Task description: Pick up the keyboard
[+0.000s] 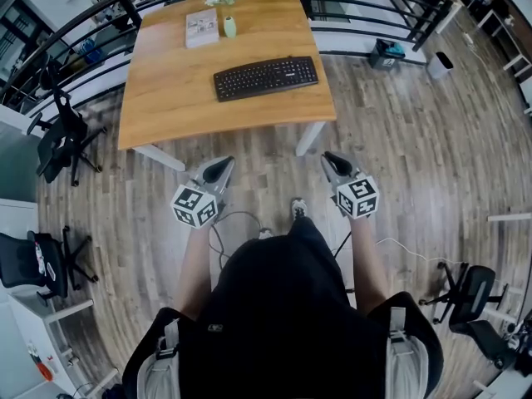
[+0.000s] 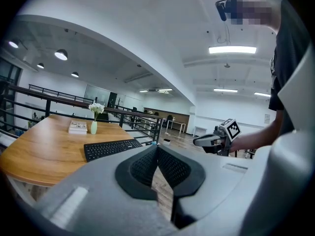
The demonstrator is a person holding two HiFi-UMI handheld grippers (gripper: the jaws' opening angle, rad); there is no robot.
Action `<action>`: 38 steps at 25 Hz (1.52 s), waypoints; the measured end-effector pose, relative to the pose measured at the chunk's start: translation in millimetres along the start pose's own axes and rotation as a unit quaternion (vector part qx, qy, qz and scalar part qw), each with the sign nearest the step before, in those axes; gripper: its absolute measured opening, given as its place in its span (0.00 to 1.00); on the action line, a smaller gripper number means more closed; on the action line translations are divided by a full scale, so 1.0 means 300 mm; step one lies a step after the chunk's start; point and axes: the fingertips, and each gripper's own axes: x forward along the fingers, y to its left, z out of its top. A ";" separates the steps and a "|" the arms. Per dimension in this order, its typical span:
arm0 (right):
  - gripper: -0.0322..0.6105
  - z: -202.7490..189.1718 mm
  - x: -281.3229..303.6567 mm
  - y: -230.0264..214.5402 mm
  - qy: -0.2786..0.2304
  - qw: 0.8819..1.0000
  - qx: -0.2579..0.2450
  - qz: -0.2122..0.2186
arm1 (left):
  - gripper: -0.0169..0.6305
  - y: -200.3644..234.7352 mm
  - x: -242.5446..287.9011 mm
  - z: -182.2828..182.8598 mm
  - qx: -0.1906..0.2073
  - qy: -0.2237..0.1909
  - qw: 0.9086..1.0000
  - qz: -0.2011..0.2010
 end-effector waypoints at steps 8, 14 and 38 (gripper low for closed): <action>0.12 0.022 0.065 -0.131 0.007 1.000 -0.004 0.014 | 0.04 0.022 0.119 0.020 -0.006 0.000 1.000 0.015; 0.12 0.064 0.126 -0.268 0.016 0.999 -0.015 0.031 | 0.04 0.037 0.221 0.072 -0.014 -0.011 0.999 0.041; 0.12 0.148 0.343 -0.476 0.022 0.992 -0.035 0.117 | 0.04 0.117 0.363 0.141 -0.023 -0.022 0.989 0.146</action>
